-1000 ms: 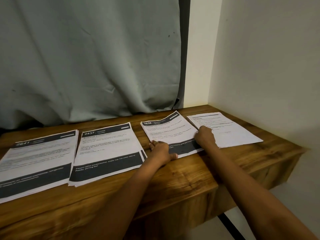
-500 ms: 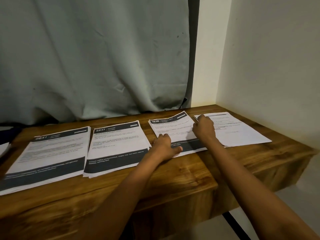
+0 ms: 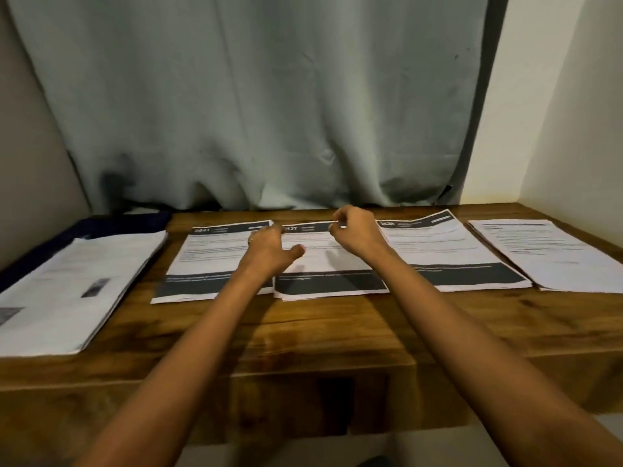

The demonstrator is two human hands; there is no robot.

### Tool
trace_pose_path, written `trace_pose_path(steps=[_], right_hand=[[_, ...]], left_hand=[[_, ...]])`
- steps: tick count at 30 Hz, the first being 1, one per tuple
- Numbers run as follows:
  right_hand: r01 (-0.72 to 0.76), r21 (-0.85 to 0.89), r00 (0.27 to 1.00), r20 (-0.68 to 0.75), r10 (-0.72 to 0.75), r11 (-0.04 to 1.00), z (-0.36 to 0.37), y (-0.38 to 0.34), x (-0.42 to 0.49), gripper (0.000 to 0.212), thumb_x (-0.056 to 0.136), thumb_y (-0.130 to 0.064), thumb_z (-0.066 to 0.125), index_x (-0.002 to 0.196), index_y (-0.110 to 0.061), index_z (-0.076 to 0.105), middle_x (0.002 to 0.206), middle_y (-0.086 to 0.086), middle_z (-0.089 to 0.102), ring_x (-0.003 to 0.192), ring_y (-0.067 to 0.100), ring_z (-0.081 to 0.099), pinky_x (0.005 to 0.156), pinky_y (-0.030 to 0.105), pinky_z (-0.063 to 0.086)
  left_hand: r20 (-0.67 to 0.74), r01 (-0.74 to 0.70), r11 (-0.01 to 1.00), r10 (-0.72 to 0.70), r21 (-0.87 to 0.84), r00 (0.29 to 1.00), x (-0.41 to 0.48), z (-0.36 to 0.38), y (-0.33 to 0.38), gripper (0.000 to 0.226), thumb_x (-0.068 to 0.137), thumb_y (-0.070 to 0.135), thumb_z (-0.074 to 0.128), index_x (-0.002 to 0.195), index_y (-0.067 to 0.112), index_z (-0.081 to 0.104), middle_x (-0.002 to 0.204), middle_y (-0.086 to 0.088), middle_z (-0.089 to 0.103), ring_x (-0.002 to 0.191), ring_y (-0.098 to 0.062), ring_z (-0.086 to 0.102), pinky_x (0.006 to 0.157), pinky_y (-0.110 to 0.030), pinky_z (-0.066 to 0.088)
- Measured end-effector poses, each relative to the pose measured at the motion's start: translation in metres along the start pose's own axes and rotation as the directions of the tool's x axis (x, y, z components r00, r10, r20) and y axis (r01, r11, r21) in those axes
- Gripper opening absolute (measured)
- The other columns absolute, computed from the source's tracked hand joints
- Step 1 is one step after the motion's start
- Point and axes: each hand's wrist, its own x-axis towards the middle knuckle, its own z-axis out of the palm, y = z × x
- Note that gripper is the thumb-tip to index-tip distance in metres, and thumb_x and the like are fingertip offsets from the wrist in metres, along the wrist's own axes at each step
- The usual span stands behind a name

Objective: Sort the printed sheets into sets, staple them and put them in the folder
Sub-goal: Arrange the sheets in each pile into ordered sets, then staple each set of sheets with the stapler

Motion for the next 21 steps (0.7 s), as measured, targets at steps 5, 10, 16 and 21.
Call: trace_pose_path(steps=[5, 10, 16, 21], right_hand=[[0.088, 0.07, 0.983, 0.155, -0.098, 0.994, 0.056, -0.053, -0.011, 0.022, 0.089, -0.017, 0.065, 0.11, -0.009, 0.064, 0.114, 0.007, 0.063, 0.101, 0.018, 0.058, 0.08, 0.023, 0.042], [0.094, 0.195, 0.943, 0.298, -0.15, 0.976, 0.105, -0.1, -0.017, 0.024, 0.087, -0.019, 0.066, 0.109, -0.01, 0.064, 0.106, 0.006, 0.066, 0.091, 0.016, 0.061, 0.079, 0.025, 0.047], [-0.138, 0.385, 0.869, 0.489, -0.075, 0.913, 0.162, -0.158, -0.017, 0.009, 0.084, -0.015, 0.065, 0.083, -0.006, 0.065, 0.084, 0.015, 0.07, 0.079, 0.025, 0.067, 0.088, 0.041, 0.055], [-0.333, 0.488, 0.799, 0.6, -0.034, 0.807, 0.212, -0.196, -0.008, 0.009, 0.086, -0.011, 0.065, 0.08, -0.011, 0.058, 0.084, 0.005, 0.061, 0.089, 0.021, 0.067, 0.085, 0.039, 0.057]], left_hand=[[-0.056, 0.14, 0.988, -0.136, 0.061, 0.989, -0.009, -0.041, -0.074, 0.058, 0.088, 0.041, 0.064, 0.135, 0.011, 0.049, 0.14, -0.014, 0.049, 0.129, -0.031, 0.043, 0.106, -0.04, 0.037], [-0.093, 0.283, 0.956, -0.276, 0.074, 0.957, -0.017, -0.072, -0.141, 0.055, 0.088, 0.042, 0.064, 0.132, 0.011, 0.051, 0.135, -0.016, 0.054, 0.123, -0.033, 0.048, 0.105, -0.045, 0.041], [-0.174, 0.461, 0.878, -0.438, 0.126, 0.882, -0.016, -0.12, -0.227, 0.054, 0.092, 0.046, 0.057, 0.135, 0.014, 0.049, 0.139, -0.018, 0.049, 0.128, -0.036, 0.043, 0.108, -0.049, 0.036], [-0.221, 0.615, 0.771, -0.579, 0.163, 0.785, -0.012, -0.145, -0.305, 0.06, 0.096, 0.044, 0.048, 0.143, 0.008, 0.034, 0.147, -0.025, 0.036, 0.137, -0.045, 0.029, 0.112, -0.057, 0.024]])
